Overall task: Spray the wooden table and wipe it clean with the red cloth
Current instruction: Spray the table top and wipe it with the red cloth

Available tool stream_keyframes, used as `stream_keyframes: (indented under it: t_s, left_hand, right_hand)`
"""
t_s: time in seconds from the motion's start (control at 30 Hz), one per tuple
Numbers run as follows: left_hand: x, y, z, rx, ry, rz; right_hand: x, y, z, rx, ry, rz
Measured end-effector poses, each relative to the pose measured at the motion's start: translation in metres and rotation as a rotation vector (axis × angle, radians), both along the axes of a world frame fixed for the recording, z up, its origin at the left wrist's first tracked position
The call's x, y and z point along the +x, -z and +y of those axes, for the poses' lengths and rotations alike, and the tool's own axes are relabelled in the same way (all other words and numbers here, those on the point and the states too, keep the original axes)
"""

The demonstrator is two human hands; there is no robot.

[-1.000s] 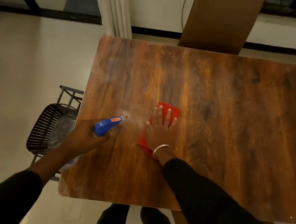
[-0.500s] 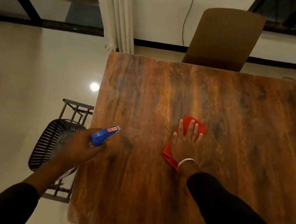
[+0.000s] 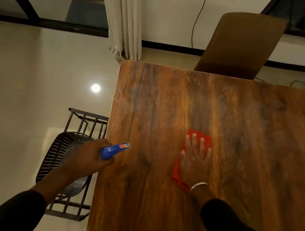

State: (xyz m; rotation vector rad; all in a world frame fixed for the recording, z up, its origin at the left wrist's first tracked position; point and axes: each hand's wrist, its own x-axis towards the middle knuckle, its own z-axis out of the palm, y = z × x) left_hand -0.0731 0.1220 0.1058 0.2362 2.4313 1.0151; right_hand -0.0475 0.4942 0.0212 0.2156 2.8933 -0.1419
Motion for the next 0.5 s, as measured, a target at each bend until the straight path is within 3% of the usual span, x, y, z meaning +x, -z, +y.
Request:
stream_keyframes:
  t_s: [0.1,0.2,0.3,0.43,0.5]
  left_hand:
    - [-0.005,0.009,0.001,0.013,-0.016,-0.016]
    - [-0.013,0.014,0.005,-0.018,-0.009,-0.013]
    - [-0.020,0.014,0.010,0.005,-0.017,-0.008]
    - [-0.028,0.013,0.017,0.068,-0.099,-0.011]
    - [-0.033,0.013,0.013,0.077,-0.122,-0.015]
  right_hand:
    - [-0.029,-0.008,0.026,-0.029,0.255,-0.041]
    - [-0.044,-0.004,-0.008,0.010,0.304,-0.017]
    - [-0.040,0.003,-0.060,0.002,0.071,0.019]
    - [-0.001,0.015,-0.135,-0.187,-0.409,0.056]
    - [0.011,0.020,-0.122,-0.181,-0.499,0.061]
